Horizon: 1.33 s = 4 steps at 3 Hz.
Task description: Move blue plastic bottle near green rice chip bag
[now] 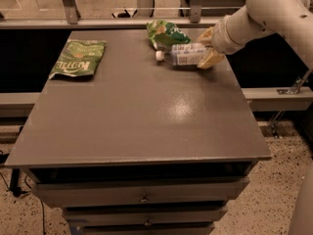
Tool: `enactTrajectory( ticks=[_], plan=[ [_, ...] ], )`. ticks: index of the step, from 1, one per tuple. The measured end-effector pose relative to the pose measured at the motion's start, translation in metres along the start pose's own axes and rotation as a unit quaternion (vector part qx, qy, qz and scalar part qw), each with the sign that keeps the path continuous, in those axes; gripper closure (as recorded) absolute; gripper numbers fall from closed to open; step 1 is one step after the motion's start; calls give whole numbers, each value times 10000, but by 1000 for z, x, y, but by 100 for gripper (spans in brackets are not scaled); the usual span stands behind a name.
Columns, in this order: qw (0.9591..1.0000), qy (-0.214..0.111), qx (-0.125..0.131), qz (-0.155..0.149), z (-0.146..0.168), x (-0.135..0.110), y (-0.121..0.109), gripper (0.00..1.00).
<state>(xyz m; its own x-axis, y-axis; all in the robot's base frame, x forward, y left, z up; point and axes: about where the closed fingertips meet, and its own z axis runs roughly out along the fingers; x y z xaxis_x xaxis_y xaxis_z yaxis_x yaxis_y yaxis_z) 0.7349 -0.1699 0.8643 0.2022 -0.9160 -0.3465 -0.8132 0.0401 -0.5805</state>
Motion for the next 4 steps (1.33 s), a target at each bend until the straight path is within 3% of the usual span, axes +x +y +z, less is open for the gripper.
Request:
enactTrajectory(
  ticks=[1,2,3,4],
  plan=[
    [10000,-46,-45,-28,-1,-3,1,0],
    [9999,-101,-66,-63,-8,-8,6,0],
    [9993,-338,-32,173,-34,-8,10,0],
    [9940,-784,94,762,-81,3,16,0]
  ],
)
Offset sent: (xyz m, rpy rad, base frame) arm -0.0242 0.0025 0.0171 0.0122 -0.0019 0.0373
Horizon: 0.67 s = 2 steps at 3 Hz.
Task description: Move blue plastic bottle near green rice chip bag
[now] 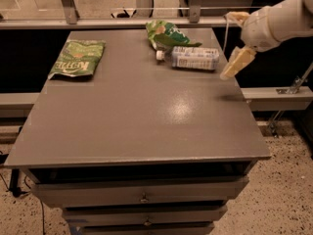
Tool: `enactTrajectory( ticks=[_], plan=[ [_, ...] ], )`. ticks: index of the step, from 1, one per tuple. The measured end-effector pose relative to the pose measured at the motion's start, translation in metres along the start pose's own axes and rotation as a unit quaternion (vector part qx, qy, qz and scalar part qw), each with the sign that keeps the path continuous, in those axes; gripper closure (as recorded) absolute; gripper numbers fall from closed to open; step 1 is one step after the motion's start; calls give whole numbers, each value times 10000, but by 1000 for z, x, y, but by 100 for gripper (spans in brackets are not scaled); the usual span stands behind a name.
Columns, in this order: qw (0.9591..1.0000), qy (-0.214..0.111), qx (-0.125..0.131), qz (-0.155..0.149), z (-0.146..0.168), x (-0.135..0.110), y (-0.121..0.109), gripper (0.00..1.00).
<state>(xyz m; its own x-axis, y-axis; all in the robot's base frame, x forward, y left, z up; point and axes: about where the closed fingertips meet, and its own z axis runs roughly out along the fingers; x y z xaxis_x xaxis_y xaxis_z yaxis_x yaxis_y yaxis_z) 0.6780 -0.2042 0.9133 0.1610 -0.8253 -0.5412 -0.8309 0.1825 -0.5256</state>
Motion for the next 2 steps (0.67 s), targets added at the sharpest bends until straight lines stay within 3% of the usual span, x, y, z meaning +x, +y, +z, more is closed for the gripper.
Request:
enactTrajectory(
  ticks=[1,2],
  plan=[
    [9964,-414,293,673,-54,14,12,0],
    [9945,-450,403,851,-72,27,16,0]
  ],
)
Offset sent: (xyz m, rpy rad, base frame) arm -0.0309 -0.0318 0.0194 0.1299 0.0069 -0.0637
